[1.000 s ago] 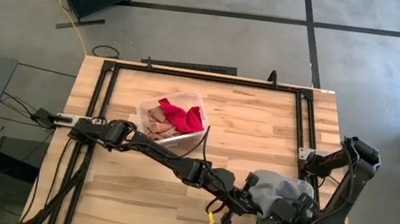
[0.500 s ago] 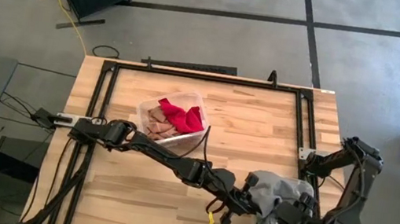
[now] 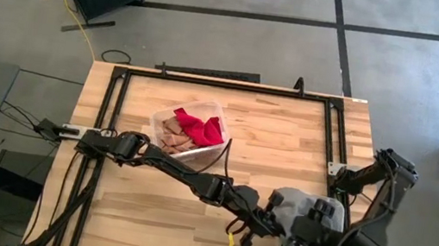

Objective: Sort towels by color in basket
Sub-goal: Put the gray towel into the bottom transparent bin

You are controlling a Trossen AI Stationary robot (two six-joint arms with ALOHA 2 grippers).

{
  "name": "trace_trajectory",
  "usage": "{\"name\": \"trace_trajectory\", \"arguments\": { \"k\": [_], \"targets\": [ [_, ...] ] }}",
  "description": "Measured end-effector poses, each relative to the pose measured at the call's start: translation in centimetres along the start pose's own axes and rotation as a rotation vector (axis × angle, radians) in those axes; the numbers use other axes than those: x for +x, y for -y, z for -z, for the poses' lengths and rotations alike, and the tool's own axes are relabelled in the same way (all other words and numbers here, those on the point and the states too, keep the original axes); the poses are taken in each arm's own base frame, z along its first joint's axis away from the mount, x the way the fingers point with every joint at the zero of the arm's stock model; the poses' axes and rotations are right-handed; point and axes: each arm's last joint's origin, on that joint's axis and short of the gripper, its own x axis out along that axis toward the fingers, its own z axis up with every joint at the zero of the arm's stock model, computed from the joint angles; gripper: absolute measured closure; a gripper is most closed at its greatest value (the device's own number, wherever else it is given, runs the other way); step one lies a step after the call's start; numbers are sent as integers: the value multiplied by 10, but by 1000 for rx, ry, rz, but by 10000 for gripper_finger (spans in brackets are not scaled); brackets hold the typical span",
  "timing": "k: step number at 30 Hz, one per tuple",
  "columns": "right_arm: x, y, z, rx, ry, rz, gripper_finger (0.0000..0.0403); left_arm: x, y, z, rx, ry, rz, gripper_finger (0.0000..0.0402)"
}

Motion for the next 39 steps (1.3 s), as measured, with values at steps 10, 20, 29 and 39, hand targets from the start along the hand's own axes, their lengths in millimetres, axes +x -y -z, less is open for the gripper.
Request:
{"name": "trace_trajectory", "arguments": {
  "k": [10, 20, 29, 39],
  "targets": [
    [3, 3, -7, -113, -3, 12, 112, 0, 1, 3, 22, -25, 16, 401],
    [-6, 2, -12, -107, 27, -29, 112, -1, -10, 6, 12, -18, -10, 401],
    [-6, -1, -19, -126, 66, -63, 112, -2, -20, 7, 12, 10, -42, 401],
    [12, -1, -9, -124, 31, 2, 112, -2, -21, 6, 24, 21, -49, 401]
  ]
}}
